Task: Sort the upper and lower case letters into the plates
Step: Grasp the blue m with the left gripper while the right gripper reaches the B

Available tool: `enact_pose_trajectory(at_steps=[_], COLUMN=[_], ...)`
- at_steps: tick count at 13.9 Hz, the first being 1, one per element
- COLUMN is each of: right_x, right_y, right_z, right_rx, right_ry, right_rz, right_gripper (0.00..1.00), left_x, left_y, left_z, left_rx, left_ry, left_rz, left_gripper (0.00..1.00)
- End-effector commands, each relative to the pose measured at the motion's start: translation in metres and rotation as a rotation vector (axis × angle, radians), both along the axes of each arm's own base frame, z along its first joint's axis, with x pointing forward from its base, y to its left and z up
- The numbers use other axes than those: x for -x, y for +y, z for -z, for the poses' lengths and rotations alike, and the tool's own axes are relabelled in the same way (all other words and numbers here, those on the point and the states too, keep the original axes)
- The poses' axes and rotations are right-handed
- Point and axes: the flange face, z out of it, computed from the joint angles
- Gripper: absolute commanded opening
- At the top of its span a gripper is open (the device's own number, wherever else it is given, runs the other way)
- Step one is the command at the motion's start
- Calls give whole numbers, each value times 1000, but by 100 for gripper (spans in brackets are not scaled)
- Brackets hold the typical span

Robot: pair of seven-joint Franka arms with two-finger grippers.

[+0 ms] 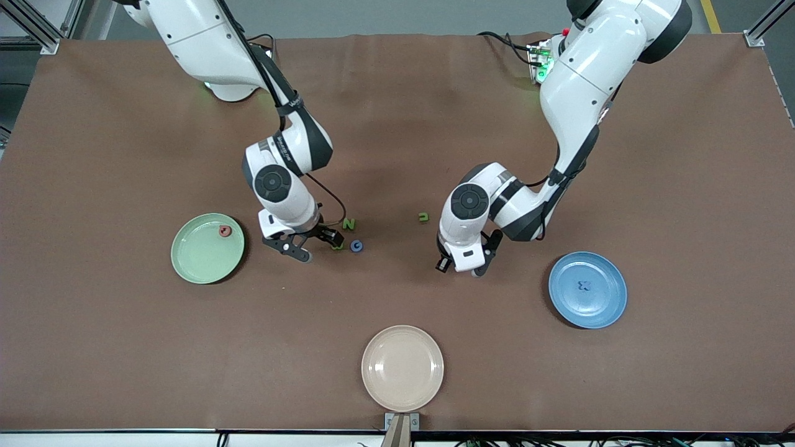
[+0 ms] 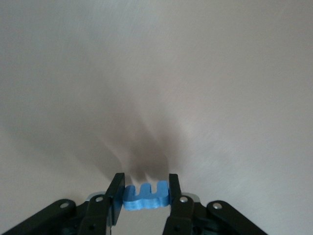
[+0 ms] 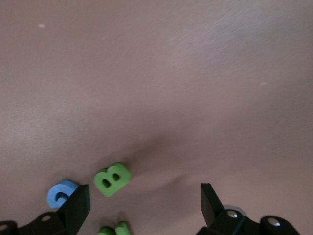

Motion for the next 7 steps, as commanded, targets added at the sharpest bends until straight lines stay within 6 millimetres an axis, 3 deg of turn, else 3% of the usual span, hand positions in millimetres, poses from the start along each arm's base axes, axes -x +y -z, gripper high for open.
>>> enact_pose_trajectory(at_steps=[1,4,5,7], right_x=[-8,-7,-8,-9], right_y=[14,19,20,22], right_z=[11,22,22,23], right_rx=[9,17,16,19], right_ry=[-6,0,-3,-7], right_rz=[10,1,-2,-17], right_gripper=[91,78,76,75], left_x=[-36,-58,-67,-73], left_y=[55,121,152,198], left_z=[-49,-76,-82,-76], left_rx=[-35,-116,-140,-160], left_ry=[-57,-18,11,80], left_rz=[57,182,220,291], left_gripper=[0,0,0,2])
